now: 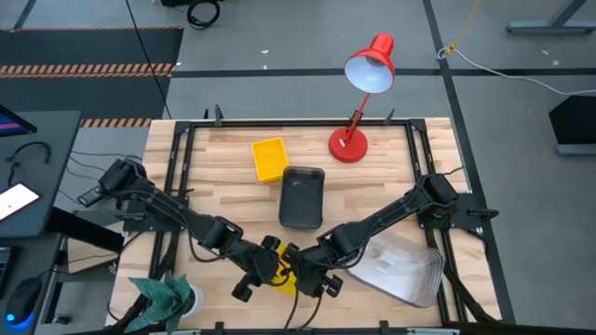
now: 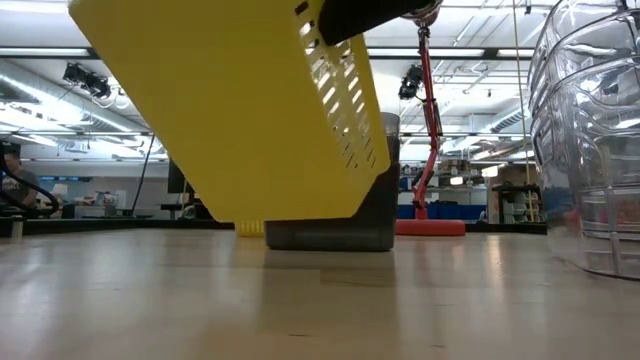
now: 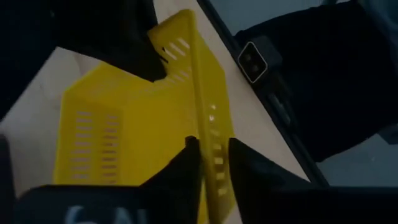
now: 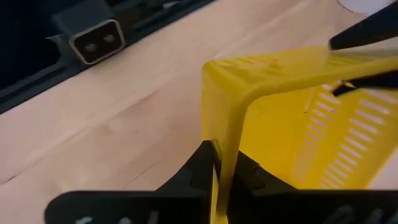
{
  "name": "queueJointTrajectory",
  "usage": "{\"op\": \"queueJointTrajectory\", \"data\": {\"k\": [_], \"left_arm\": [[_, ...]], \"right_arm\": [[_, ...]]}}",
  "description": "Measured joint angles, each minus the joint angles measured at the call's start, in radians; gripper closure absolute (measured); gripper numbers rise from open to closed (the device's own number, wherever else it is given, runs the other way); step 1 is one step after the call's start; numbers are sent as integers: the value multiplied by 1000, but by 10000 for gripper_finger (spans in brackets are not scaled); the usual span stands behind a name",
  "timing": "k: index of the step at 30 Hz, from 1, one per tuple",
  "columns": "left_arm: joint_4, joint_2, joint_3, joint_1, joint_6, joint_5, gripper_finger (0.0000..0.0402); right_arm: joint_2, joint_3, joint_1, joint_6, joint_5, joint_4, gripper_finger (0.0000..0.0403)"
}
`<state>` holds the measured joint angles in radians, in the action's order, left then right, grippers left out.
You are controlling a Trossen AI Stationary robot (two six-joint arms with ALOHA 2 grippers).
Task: Stack baskets by color
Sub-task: Stack the right yellow bin on the yellow bin
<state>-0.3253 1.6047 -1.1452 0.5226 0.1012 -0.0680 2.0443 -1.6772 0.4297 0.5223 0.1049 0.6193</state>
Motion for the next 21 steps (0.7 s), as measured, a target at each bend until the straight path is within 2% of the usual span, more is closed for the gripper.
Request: {"op": "queueJointTrajectory", "data": {"k": [5, 10, 13, 17, 21], "left_arm": [[-26, 0, 0, -4, 11, -5, 388], [-49, 1, 0, -5, 31, -12, 391], [-81, -10, 0, -5, 70, -57, 394], [-155, -53, 0, -3, 144, -106, 394], [-237, -124, 0, -1, 211, -99, 394]], "right_arm": [[-2, 0, -2, -59, -11, -6, 361], [-24, -4, -8, -130, -12, 23, 321], [-57, -5, -13, -193, -11, 50, 291], [-110, -6, -22, -289, -15, 128, 259], [-144, -3, -30, -380, -18, 202, 238]]}}
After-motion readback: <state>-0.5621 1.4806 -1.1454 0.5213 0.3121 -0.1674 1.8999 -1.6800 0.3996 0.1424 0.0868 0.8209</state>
